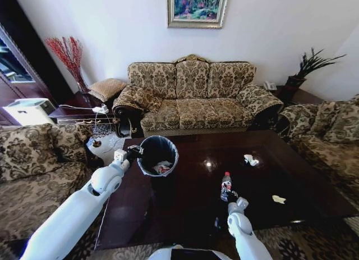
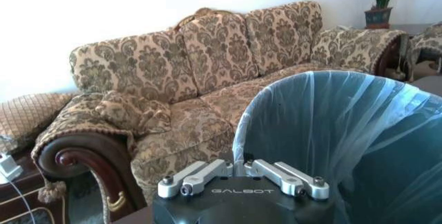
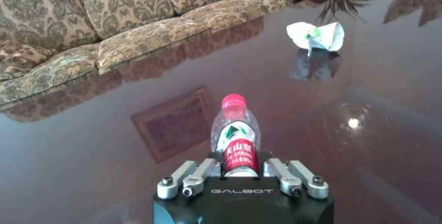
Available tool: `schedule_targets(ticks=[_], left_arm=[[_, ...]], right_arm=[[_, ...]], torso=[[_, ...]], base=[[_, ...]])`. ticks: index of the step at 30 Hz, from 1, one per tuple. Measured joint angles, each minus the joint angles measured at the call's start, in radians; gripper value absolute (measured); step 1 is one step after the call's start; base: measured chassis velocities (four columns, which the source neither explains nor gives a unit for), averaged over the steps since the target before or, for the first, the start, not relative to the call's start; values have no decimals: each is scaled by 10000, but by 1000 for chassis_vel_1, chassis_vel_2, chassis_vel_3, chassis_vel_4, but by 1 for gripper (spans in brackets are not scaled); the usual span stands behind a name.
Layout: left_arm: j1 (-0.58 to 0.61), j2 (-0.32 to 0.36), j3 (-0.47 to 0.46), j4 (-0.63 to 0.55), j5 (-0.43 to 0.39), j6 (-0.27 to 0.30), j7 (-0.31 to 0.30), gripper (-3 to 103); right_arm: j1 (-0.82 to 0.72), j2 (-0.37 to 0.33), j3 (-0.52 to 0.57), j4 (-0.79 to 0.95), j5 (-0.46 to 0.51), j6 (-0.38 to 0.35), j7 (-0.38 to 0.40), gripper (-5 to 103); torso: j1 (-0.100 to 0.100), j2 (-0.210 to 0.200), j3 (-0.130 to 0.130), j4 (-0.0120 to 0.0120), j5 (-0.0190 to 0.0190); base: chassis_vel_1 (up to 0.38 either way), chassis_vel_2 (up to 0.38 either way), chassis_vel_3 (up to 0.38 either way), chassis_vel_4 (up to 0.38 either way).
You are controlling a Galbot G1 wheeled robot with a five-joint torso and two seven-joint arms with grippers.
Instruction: Move to the front of the table and place the trash on the table into the trash bin.
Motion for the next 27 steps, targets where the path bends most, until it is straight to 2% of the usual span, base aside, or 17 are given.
schedule_targets(ticks=[3, 5, 6, 9, 10, 11, 13, 14, 16, 17, 19, 20, 21, 22, 24, 25, 27], left_arm=[[0, 29, -8, -2, -6, -10, 43, 2], [3, 48, -22, -2, -7, -53, 101, 2], [3, 48, -22, -2, -7, -53, 101, 2], [13, 43, 2, 24, 5, -124, 128, 2], [13, 43, 2, 24, 5, -124, 128, 2], [-9, -5, 83, 71, 21, -143, 114, 2], [-89, -79, 230, 145, 37, -143, 32, 2], [-89, -79, 230, 145, 37, -143, 32, 2], [-286, -165, 431, 270, 82, -116, 24, 2], [-286, -165, 431, 270, 82, -116, 24, 2], [-474, -224, 562, 344, 82, -45, 26, 2], [-678, -259, 673, 448, 65, -12, 43, 2], [-678, -259, 673, 448, 65, -12, 43, 2], [-822, -259, 755, 543, 64, 1, 94, 2], [-918, -253, 844, 624, -16, 62, 220, 2], [-918, -253, 844, 624, -16, 62, 220, 2], [-984, -244, 861, 647, -107, 132, 246, 2]], right_arm=[[-82, -77, -38, 434, -61, 0, 50, 19], [-210, -475, -254, 1724, -79, -123, 263, 17], [-210, -475, -254, 1724, -79, -123, 263, 17], [-164, -1270, -804, 3565, 144, -594, 628, 17], [-164, -1270, -804, 3565, 144, -594, 628, 17], [115, -1803, -1283, 4700, 483, -959, 849, 17], [619, -2613, -1895, 5981, 1112, -1318, 743, 17], [619, -2613, -1895, 5981, 1112, -1318, 743, 17], [1309, -4089, -2505, 7229, 2161, -1689, -162, 17], [1309, -4089, -2505, 7229, 2161, -1689, -162, 17], [1843, -5026, -2753, 7780, 2789, -1815, -851, 17], [2326, -5758, -3042, 8188, 3376, -1877, -1348, 17], [2326, -5758, -3042, 8188, 3376, -1877, -1348, 17], [2980, -6285, -3531, 8436, 3884, -1932, -1825, 17], [4282, -6572, -4736, 8488, 4255, -2040, -2345, 17], [4282, -6572, -4736, 8488, 4255, -2040, -2345, 17], [5153, -6497, -5732, 8329, 4255, -2047, -2512, 17]], torso=[[1, -1, 1, -3, 9], [2, -1, 1, -2, -3], [2, -1, 1, -2, -3], [1, -1, 1, -2, -2], [1, -1, 1, -2, -2], [0, 0, 0, -1, -4], [0, -1, 0, 5, -1], [0, -1, 0, 5, -1], [2, -2, 2, 3, -1], [2, -2, 2, 3, -1], [2, -1, 1, -1, -6], [2, -1, 1, -3, -6], [2, -1, 1, -3, -6], [1, -1, 0, -9, 3], [2, -1, 1, -5, -2], [2, -1, 1, -5, -2], [2, -1, 1, 2, -2]], base=[[0, 0, 0, 0], [0, 0, 0, 0], [0, 0, 0, 0], [0, 0, 0, 0], [0, 0, 0, 0], [0, 0, 0, 0], [0, 0, 0, 0], [0, 0, 0, 0], [0, 0, 0, 0], [0, 0, 0, 0], [0, 0, 0, 0], [0, 0, 0, 0], [0, 0, 0, 0], [0, 0, 0, 0], [0, 0, 0, 0], [0, 0, 0, 0], [0, 0, 0, 0]])
